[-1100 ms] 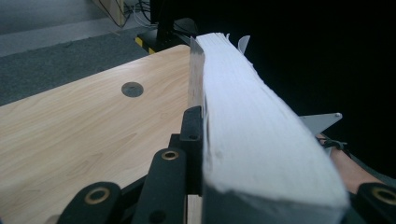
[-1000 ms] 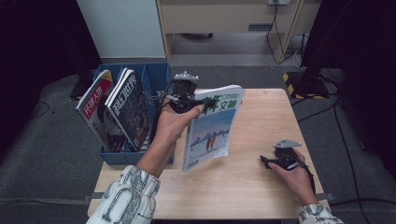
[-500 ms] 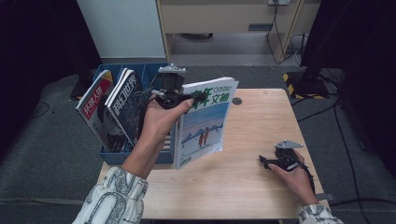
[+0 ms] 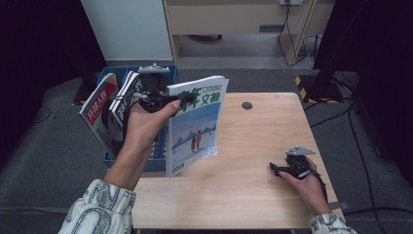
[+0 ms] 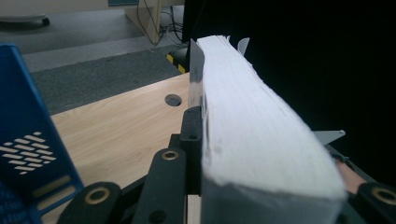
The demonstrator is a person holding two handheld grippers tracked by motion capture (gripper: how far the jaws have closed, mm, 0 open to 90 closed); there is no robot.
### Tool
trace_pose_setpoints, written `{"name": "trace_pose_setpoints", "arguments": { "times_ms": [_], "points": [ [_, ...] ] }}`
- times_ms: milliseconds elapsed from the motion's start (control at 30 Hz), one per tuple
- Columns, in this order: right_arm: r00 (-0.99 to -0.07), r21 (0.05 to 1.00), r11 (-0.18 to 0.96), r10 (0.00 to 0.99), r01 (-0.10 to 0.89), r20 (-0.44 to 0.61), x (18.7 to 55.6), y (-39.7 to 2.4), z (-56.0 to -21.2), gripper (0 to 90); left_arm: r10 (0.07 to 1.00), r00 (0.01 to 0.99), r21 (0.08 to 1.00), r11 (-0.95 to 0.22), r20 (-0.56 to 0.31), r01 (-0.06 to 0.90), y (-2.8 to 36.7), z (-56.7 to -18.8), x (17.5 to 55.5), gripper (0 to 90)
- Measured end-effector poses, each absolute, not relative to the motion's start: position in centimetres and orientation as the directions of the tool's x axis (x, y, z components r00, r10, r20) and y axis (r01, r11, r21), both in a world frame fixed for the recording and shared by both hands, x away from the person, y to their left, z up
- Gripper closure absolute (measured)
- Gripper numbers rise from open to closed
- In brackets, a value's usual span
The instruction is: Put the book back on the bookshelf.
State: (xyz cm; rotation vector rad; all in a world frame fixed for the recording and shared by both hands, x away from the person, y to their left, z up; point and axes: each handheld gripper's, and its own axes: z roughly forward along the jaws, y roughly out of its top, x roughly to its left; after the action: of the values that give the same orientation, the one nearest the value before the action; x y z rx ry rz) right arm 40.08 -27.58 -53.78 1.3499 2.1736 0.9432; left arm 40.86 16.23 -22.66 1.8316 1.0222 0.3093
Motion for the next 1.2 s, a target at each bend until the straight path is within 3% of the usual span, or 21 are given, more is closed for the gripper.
{"name": "trace_pose_setpoints", "arguments": {
  "times_ms": [1200],
  "points": [
    [-0.449,0.728,0.304,0.893,0.615,0.007,40.1,-27.6,-53.8,14.9,0.884,0.426,0.857,-0.061,-0.192,0.512,24.3,-21.6,40.2,73.3]
  ]
}}
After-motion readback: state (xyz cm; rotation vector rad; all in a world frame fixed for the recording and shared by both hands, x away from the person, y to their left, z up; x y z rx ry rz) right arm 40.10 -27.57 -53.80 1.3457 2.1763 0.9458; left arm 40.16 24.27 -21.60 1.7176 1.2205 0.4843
